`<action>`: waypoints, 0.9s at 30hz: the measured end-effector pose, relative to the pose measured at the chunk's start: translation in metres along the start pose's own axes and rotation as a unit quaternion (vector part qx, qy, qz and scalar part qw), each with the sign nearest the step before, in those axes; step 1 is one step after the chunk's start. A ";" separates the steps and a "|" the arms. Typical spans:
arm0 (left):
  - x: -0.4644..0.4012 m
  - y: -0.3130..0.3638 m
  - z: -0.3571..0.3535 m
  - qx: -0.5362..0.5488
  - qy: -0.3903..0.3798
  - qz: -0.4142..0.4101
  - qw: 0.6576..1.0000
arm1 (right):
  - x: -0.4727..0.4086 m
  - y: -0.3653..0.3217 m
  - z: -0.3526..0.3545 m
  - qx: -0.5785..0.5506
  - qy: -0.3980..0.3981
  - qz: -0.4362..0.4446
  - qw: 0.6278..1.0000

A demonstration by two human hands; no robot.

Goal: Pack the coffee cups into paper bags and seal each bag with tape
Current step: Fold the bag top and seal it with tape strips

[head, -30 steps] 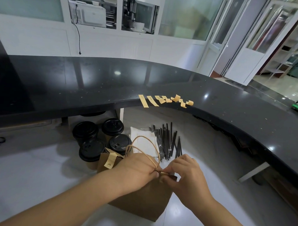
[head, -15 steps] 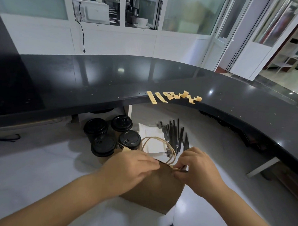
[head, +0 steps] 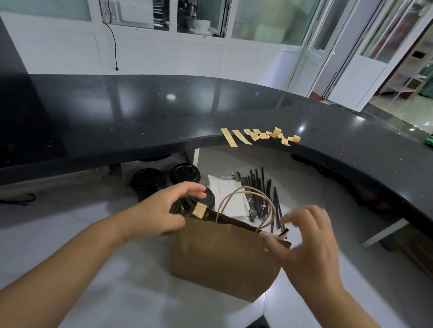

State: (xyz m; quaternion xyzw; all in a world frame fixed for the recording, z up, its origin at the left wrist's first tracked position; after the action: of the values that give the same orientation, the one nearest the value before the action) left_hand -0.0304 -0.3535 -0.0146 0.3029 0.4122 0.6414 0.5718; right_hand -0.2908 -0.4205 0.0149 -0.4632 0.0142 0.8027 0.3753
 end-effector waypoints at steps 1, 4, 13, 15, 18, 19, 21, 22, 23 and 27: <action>0.001 -0.005 -0.001 -0.029 -0.001 -0.005 1.000 | 0.008 -0.012 0.003 -0.050 0.056 0.012 0.997; 0.003 -0.015 -0.004 -0.040 0.018 -0.007 0.999 | 0.033 -0.048 -0.017 -0.127 0.029 0.081 0.988; 0.004 -0.021 -0.007 0.002 0.084 -0.017 0.996 | 0.017 -0.082 -0.088 -0.084 -0.044 -0.019 0.995; 0.003 -0.022 -0.008 0.006 0.091 -0.015 0.996 | 0.017 -0.081 -0.087 -0.106 -0.018 -0.030 0.994; 0.002 -0.023 -0.010 0.021 0.100 -0.016 0.995 | 0.020 -0.080 -0.084 -0.131 0.028 -0.028 0.991; 0.001 -0.024 -0.011 0.024 0.103 -0.018 0.994 | 0.022 -0.080 -0.084 -0.124 0.041 -0.017 0.991; 0.000 -0.027 -0.012 0.025 0.109 -0.022 0.994 | 0.026 -0.080 -0.084 -0.111 0.058 0.010 0.992; -0.001 -0.029 -0.012 0.024 0.112 -0.022 0.993 | 0.029 -0.079 -0.085 -0.107 0.060 0.025 0.992; -0.001 -0.030 -0.012 0.024 0.114 -0.023 0.993 | 0.031 -0.079 -0.086 -0.104 0.060 0.043 0.992; -0.002 -0.033 -0.011 0.044 0.113 -0.013 0.993 | 0.036 -0.076 -0.090 -0.089 0.059 0.100 0.989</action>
State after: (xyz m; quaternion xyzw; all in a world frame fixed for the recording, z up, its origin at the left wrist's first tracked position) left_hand -0.0237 -0.3574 -0.0490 0.2477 0.5056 0.6454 0.5161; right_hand -0.1879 -0.3780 -0.0390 -0.5373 0.0113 0.8057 0.2489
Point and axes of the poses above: each hand's wrist, its own x-axis away from the middle knuckle, its own z-axis out of the back of the hand, y = z × x, the point moved 3 cm from there along -x, towards the middle knuckle, and after that the axes turned 13 degrees about y, right-handed, at the moved point
